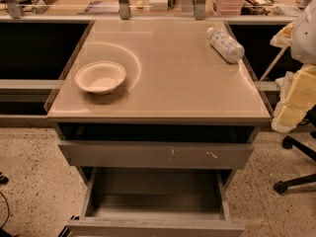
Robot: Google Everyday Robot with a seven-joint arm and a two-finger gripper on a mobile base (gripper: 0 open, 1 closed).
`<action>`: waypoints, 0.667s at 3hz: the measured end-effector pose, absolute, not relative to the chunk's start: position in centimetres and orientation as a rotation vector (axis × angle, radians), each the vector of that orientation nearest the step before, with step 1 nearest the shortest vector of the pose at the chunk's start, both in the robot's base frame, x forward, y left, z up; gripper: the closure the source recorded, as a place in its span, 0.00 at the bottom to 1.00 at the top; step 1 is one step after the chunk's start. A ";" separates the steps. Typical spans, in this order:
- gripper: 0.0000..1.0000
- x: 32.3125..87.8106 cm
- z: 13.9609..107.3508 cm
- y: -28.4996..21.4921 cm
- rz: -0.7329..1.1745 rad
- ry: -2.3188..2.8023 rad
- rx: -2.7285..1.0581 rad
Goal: Close middle drawer
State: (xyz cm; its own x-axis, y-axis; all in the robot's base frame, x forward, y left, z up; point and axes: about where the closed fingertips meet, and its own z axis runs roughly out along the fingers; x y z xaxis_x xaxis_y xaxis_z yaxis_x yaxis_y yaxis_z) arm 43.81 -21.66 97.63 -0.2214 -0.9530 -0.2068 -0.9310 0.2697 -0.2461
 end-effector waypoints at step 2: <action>0.00 41.6 94.3 -20.1 -0.069 2.165 -1.729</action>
Offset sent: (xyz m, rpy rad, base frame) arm -0.0520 0.0242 -0.1461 0.1294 0.0008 0.0409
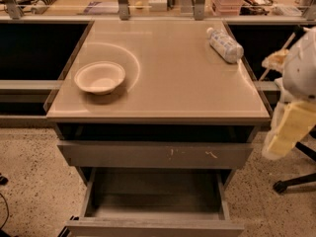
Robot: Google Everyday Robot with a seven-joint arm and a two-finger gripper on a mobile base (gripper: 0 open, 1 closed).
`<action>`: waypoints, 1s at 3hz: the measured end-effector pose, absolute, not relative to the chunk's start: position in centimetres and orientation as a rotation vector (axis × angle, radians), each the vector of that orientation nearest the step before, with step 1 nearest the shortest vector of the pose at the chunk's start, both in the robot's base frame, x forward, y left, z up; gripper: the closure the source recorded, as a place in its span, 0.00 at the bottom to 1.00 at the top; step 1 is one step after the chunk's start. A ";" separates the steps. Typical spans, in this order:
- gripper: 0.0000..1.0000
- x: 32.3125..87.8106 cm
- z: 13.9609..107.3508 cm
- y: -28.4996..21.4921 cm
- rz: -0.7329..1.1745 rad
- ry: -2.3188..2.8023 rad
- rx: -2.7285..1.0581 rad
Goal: Close middle drawer
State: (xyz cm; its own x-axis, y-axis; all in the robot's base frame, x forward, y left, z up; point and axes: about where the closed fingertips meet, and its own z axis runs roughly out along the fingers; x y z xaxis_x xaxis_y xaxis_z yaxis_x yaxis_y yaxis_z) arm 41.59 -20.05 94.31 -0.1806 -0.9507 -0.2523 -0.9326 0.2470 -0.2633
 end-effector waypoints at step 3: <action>0.00 33.8 76.7 -14.8 0.199 1.999 -1.590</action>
Offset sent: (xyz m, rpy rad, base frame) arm -0.1215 0.0623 -0.3573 0.3916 0.1030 -0.0542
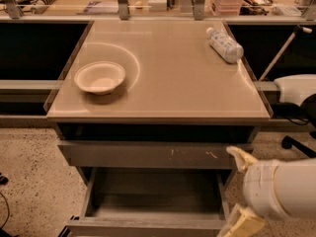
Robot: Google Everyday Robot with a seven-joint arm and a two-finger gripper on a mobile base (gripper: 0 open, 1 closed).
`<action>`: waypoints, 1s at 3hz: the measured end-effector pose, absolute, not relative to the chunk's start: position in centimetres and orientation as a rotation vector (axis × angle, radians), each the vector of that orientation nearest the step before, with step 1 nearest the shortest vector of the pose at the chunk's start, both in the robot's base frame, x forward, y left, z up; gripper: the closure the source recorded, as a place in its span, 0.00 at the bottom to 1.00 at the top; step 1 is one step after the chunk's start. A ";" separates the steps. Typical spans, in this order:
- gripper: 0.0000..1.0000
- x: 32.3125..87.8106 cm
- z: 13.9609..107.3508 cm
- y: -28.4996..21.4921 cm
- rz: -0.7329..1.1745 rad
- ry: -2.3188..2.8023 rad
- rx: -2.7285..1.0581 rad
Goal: Close middle drawer
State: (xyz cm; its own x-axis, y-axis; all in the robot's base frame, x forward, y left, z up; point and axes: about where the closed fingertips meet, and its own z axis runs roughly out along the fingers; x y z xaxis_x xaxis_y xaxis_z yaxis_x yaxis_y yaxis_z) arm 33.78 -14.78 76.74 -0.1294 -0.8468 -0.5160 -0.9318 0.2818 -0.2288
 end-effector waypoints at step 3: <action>0.00 26.1 63.4 -14.9 0.314 2.170 -1.620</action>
Offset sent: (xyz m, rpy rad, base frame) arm -0.0368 -0.0053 -0.0868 0.0049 0.1187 -0.0103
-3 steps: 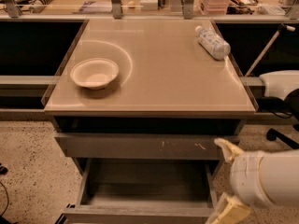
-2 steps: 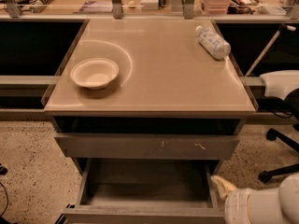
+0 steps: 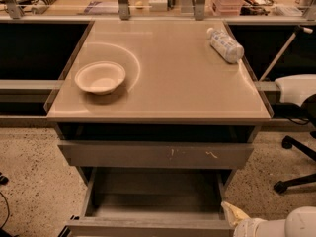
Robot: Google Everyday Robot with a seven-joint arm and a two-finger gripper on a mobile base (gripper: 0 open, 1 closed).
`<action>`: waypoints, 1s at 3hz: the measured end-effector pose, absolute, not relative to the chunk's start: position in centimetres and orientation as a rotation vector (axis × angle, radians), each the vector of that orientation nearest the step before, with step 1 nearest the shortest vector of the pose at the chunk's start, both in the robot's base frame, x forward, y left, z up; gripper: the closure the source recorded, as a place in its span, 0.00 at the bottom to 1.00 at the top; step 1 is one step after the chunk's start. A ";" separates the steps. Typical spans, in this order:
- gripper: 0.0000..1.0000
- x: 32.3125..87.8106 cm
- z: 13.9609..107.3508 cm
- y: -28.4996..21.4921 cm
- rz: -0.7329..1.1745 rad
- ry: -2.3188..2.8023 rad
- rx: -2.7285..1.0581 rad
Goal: Close middle drawer
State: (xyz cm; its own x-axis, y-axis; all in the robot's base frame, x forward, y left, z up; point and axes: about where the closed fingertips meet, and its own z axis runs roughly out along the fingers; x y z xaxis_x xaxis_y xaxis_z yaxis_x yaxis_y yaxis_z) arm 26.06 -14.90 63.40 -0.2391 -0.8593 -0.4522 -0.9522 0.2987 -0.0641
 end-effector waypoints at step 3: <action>0.00 17.7 46.5 -11.0 0.515 2.217 -1.434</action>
Offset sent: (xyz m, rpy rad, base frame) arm -0.0575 0.0376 -0.2249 0.1960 -0.0797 -0.2432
